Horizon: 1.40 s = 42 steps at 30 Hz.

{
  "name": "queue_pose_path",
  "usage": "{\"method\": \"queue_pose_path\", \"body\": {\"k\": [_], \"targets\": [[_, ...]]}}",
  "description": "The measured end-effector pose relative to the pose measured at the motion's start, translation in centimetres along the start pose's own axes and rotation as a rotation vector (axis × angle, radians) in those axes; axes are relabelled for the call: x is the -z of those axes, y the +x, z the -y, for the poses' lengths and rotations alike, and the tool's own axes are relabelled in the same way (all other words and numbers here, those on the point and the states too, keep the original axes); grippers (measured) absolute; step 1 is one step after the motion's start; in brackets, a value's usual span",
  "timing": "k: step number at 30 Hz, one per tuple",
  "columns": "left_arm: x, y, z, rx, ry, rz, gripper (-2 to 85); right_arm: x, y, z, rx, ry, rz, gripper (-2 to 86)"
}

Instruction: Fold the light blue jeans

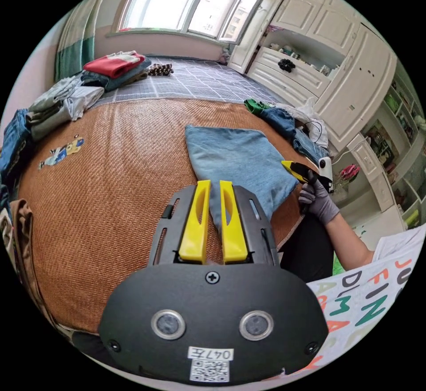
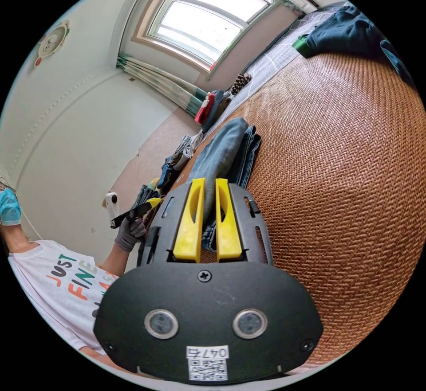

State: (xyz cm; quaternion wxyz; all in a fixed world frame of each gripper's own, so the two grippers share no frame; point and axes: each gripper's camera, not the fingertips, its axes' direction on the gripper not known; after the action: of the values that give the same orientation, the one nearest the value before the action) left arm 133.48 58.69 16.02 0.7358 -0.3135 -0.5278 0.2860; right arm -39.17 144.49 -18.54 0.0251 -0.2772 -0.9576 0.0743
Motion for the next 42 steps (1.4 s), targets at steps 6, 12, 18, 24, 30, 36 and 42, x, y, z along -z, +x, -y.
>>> {"method": "queue_pose_path", "body": {"k": [6,12,18,24,30,36,42], "targets": [[1.8,5.8,3.4,-0.123,-0.02,-0.008,1.7,0.8,-0.5,1.6,-0.007,0.001,0.004,0.6],[0.3,10.1,6.9,-0.166,-0.109,-0.015,0.1,1.4,-1.3,3.6,-0.009,0.001,0.005,0.7],[1.4,11.9,9.3,-0.115,-0.169,-0.077,-0.6,3.8,-6.5,6.0,0.105,0.006,-0.113,1.8],[6.2,21.2,11.7,-0.332,-0.073,0.018,3.0,8.6,-13.0,6.7,0.191,-0.001,-0.244,3.5],[4.8,32.0,13.2,-0.531,-0.063,-0.053,6.6,6.3,-14.8,8.6,0.216,-0.134,-0.286,4.6],[2.6,40.0,13.2,-0.674,-0.066,0.09,9.7,2.2,-13.3,12.8,0.132,-0.298,-0.345,3.9],[2.5,40.7,12.8,-0.638,-0.039,0.133,12.2,1.7,-15.5,15.5,0.205,-0.298,-0.362,-0.4]]}}
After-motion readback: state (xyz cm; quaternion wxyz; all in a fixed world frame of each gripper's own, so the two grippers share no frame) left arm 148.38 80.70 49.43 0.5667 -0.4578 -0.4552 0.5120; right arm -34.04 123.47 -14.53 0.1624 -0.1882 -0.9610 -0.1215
